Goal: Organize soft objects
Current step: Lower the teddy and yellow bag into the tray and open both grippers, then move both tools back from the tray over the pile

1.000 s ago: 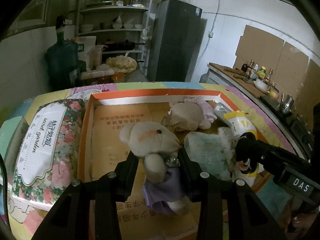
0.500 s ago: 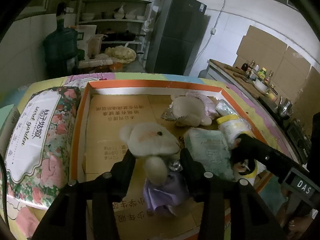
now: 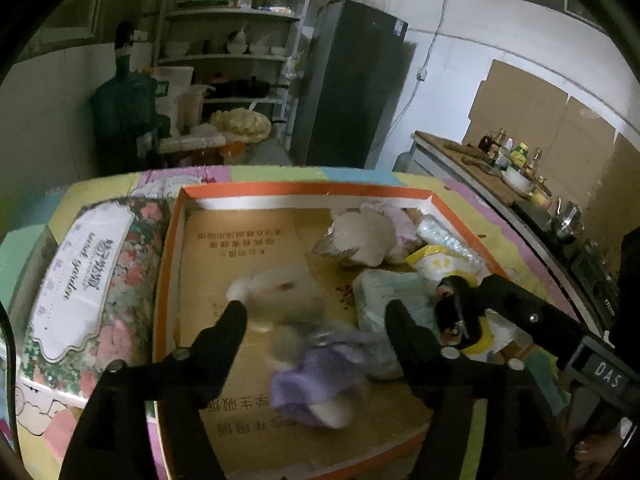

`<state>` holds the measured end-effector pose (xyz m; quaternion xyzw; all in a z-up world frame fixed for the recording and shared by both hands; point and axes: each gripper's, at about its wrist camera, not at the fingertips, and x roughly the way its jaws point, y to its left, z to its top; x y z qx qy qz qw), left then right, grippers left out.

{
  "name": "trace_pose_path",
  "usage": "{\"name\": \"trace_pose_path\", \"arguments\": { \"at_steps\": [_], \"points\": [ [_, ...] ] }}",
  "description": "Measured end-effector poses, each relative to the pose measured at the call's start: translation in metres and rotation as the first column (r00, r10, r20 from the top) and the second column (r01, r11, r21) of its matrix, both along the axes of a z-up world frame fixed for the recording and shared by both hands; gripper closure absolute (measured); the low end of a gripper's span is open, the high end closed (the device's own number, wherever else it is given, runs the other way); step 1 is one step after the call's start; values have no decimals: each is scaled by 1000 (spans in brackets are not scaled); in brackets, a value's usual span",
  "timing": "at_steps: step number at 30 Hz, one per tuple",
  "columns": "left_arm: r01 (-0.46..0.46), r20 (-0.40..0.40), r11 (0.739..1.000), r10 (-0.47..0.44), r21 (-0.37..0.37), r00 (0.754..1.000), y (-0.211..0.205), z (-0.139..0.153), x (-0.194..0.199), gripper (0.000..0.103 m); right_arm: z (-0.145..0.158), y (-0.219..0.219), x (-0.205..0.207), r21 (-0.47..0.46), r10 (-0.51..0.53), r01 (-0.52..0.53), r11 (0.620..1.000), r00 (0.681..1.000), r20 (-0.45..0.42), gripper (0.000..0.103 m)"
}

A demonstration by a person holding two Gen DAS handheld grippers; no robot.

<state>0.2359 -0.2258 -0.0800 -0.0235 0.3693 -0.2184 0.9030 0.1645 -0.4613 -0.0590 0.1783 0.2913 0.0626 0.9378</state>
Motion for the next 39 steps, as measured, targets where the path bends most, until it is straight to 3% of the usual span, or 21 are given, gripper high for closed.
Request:
{"name": "trace_pose_path", "arguments": {
  "at_steps": [22, 39],
  "points": [
    [-8, 91, 999, 12, -35, 996, 20, 40, -35, 29, 29, 23, -34, -12, 6, -6, 1000, 998, 61, 45],
    [-84, 154, 996, 87, -24, 984, 67, 57, -59, 29, 50, 69, -49, -45, 66, -63, 997, 994, 89, 45]
  ]
}}
